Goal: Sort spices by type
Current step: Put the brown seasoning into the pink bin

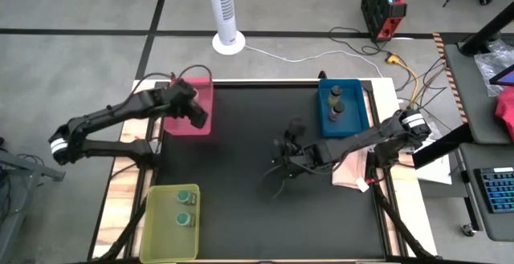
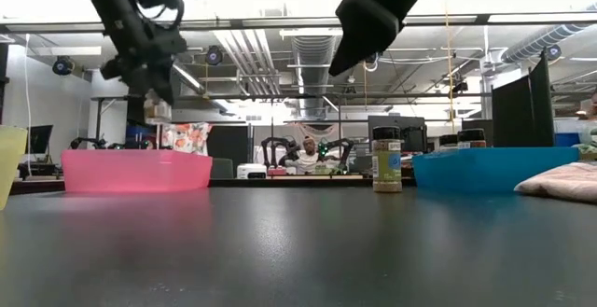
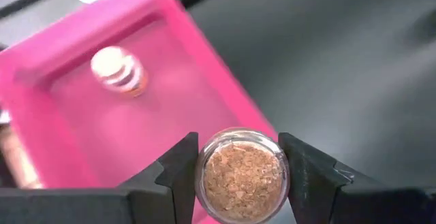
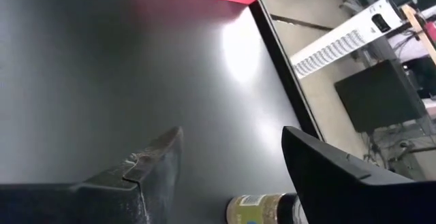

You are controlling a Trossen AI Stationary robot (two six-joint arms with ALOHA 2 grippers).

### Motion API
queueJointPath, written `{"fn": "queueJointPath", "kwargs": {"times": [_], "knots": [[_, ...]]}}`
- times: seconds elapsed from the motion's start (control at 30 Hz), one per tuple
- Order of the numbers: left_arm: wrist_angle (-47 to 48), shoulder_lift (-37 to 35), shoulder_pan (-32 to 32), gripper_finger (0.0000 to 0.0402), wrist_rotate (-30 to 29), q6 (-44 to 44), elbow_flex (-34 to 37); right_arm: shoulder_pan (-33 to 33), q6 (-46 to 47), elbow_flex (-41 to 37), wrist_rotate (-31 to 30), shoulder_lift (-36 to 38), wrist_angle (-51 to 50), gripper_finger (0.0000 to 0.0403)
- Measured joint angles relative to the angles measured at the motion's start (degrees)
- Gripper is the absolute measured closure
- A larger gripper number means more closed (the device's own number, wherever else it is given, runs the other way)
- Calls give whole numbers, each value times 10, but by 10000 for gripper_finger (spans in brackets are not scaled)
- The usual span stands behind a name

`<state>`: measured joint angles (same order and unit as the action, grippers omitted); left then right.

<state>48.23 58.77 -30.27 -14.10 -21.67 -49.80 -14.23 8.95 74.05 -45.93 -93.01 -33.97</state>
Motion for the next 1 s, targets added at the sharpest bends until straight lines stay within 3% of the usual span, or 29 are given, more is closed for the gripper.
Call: {"fn": "queueJointPath", "kwargs": {"times": [0.33,0.57,1.0], "knots": [[-7,68,-111,247,28,73,1,7,0,-21,0,0,14,163],[-69,84,-124,247,55,90,31,7,0,-39,1,0,33,172],[-96,81,-126,247,64,82,66,7,0,-44,0,0,44,156]]}}
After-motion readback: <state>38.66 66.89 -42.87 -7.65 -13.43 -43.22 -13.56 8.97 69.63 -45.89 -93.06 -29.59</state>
